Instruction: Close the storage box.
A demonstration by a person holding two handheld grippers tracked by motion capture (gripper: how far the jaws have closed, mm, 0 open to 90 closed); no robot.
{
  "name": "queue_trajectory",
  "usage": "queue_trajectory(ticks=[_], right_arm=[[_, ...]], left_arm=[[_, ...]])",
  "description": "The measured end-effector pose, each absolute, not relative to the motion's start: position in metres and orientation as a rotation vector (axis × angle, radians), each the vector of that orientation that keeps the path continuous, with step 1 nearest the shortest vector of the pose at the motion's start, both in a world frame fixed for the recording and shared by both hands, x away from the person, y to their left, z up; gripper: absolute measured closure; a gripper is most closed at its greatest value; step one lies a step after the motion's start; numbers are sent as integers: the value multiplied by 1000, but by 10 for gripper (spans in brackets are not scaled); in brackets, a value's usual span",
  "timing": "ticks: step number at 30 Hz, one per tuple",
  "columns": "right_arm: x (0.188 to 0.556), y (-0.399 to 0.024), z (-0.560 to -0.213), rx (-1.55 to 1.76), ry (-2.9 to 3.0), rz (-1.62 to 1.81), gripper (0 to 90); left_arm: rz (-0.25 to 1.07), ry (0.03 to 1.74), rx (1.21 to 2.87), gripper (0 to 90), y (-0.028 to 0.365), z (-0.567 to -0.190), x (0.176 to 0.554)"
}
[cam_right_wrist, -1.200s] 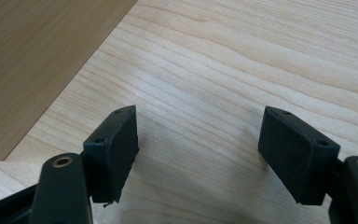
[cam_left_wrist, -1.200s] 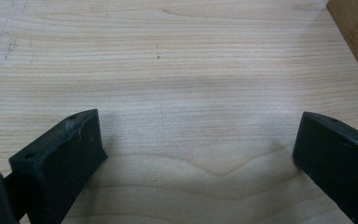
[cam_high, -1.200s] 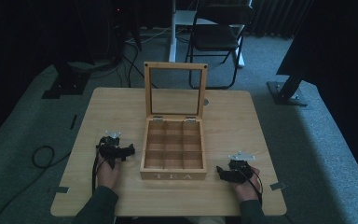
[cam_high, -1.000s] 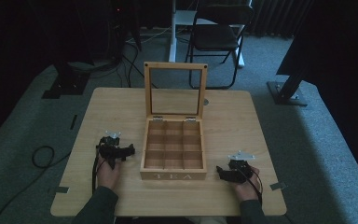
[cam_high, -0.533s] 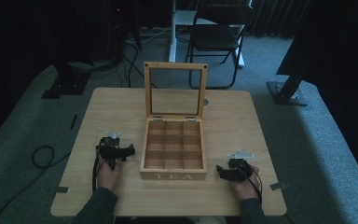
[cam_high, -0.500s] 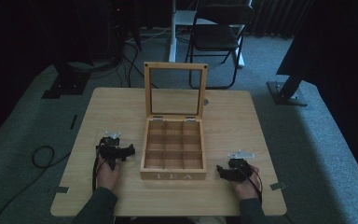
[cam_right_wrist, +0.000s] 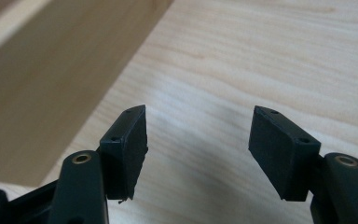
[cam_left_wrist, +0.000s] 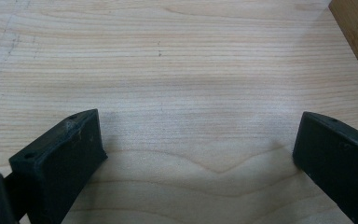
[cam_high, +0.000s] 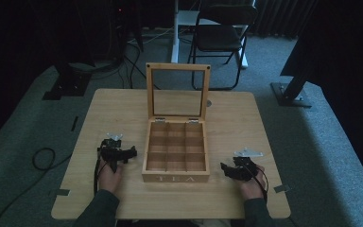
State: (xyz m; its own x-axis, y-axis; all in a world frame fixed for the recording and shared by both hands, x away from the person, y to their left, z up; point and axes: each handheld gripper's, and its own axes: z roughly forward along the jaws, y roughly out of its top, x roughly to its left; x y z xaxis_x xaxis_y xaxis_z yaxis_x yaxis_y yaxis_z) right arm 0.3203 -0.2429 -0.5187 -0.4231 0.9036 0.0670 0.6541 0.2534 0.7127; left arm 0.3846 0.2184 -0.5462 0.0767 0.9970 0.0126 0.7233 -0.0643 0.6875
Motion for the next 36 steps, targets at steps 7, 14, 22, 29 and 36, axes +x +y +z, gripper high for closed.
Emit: queue_trajectory(ticks=[7,14,22,29,36], right_arm=[[326,-242,-507,1417,2148,988,364],[330,-241,-498,1414,2122,1016,365],[338,-236,-482,1378,2116,1031,365],[345,-231,-467,1350,2112,1038,366],[352,-224,-457,1310,2123,1025,364]], left_arm=[[690,1699,1843,16,218,-546,385],[690,1699,1844,16,218,-546,385],[690,1699,1844,16,218,-546,385],[690,1699,1847,16,218,-546,384],[689,1698,1847,16,219,-546,384]])
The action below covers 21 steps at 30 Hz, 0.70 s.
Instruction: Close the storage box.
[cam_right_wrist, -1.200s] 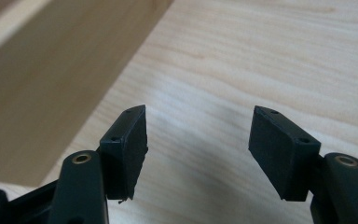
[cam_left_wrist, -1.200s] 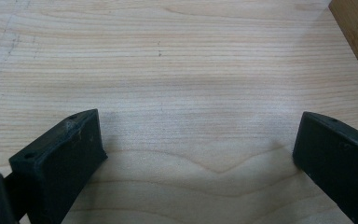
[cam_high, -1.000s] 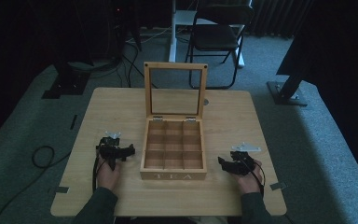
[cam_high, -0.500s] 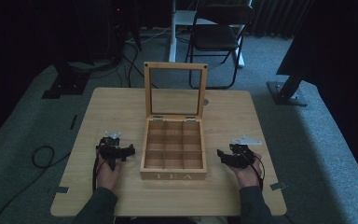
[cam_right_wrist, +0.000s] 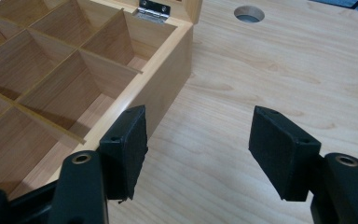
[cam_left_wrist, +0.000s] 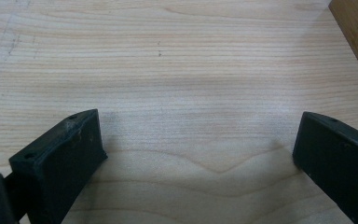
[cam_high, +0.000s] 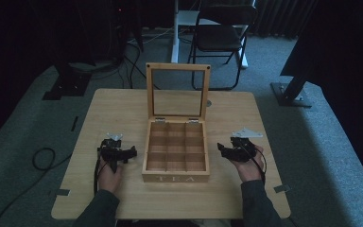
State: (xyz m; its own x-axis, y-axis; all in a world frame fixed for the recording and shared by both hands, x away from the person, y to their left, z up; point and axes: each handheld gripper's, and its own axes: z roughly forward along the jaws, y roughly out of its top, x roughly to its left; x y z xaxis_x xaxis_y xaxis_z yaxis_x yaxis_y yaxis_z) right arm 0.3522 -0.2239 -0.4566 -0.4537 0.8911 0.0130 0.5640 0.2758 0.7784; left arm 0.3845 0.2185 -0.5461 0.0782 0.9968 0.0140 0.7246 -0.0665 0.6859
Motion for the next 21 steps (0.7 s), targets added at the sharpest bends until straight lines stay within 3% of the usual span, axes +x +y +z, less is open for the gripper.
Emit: queue_trajectory(ticks=[21], right_arm=[[379,-204,-424,1224,2135,1054,372]], left_arm=[[691,1698,1843,16,218,-546,385]])
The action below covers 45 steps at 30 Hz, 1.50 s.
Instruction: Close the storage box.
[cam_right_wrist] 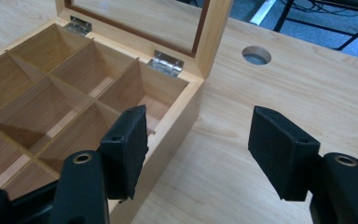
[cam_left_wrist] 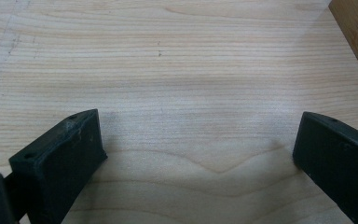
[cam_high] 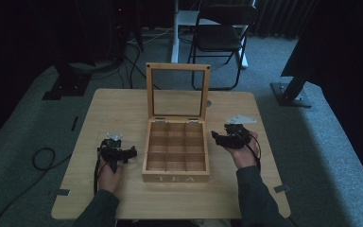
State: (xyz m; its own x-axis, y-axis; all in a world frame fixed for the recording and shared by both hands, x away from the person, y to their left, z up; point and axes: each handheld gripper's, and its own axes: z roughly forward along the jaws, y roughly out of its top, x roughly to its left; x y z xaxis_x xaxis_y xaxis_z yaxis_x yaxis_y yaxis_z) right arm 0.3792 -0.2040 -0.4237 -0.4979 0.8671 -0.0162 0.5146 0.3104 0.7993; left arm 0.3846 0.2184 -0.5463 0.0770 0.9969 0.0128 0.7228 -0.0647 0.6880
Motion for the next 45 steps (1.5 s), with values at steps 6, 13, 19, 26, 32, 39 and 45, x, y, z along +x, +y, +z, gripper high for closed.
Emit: queue_trajectory(ticks=[6,13,19,26,32,39,45], right_arm=[[388,-203,-417,1219,2134,1044,383],[400,-201,-410,1214,2116,1060,388],[411,-199,-404,1200,2111,1074,403],[422,-199,-399,1200,2097,1124,400],[431,-198,-395,1199,2091,1132,400],[448,-199,-391,1206,2088,1155,474],[461,-196,-388,1212,2084,1145,499]], left_arm=[[689,1698,1848,16,219,-546,384],[692,1697,1844,16,218,-546,385],[691,1697,1844,16,218,-546,385],[692,1696,1845,16,219,-546,385],[692,1697,1844,16,218,-546,385],[691,1697,1844,16,218,-546,385],[690,1697,1846,16,219,-546,385]])
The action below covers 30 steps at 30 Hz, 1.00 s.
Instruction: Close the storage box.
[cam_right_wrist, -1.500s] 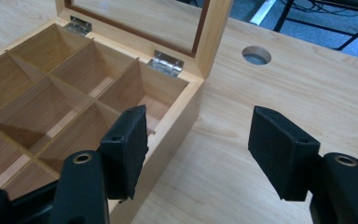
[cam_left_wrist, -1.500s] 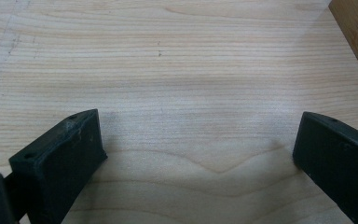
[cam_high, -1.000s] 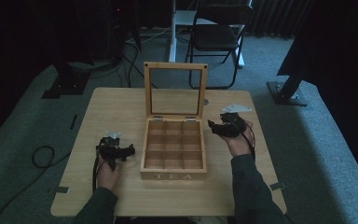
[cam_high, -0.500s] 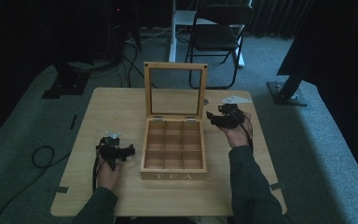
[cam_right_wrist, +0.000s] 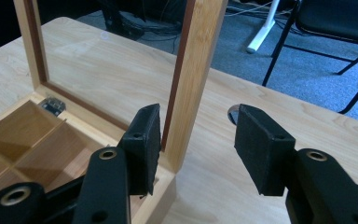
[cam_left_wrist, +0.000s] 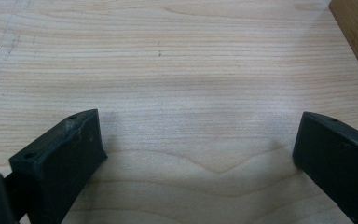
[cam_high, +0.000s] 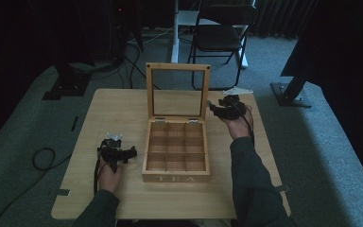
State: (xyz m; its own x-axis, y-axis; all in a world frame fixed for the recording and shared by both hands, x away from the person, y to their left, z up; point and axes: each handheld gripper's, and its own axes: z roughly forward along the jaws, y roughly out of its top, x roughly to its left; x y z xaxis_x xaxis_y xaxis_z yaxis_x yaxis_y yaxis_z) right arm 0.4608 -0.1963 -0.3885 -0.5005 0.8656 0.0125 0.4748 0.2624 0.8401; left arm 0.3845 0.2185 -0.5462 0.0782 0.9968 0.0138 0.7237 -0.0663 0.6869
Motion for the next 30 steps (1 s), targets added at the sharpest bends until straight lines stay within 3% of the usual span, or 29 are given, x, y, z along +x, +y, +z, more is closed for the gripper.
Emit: queue_trajectory(ticks=[30], right_arm=[[519,-171,-391,1242,2083,1183,516]], left_arm=[[690,1697,1847,16,219,-546,384]])
